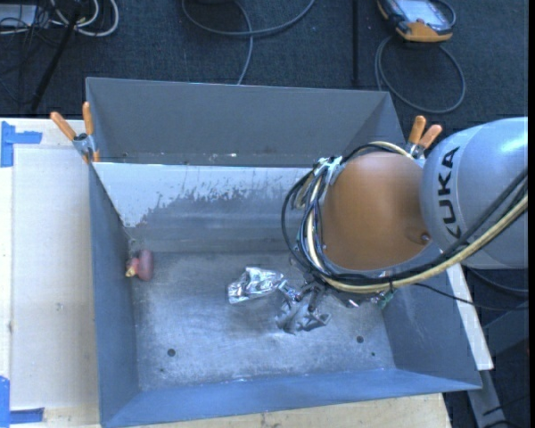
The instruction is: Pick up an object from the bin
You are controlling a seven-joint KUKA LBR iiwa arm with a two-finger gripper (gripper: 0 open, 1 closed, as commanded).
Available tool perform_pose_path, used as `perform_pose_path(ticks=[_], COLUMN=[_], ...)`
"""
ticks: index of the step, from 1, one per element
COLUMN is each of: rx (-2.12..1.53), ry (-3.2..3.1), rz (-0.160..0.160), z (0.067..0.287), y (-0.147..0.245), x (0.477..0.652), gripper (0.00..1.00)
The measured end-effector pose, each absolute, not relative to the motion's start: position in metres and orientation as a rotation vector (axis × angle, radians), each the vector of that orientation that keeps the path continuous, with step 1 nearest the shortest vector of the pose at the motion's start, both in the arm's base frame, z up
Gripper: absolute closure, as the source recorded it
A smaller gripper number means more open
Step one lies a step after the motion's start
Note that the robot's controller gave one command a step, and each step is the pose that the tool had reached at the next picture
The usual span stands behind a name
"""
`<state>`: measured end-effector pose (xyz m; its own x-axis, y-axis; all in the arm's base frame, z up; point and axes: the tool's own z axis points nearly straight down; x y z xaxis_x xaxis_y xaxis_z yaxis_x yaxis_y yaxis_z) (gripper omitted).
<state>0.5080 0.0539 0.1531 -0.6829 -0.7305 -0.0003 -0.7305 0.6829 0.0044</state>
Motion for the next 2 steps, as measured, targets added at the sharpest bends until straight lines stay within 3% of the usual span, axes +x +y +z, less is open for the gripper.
perform_pose_path(ticks=[1, 2], rx=[0.698, 0.689], ry=[-3.060, -3.074], rz=[-0.002, -0.003], z=[0.144, 0.260], y=[0.083, 0.130], x=[0.503, 0.487], gripper=[1.00, 1.00])
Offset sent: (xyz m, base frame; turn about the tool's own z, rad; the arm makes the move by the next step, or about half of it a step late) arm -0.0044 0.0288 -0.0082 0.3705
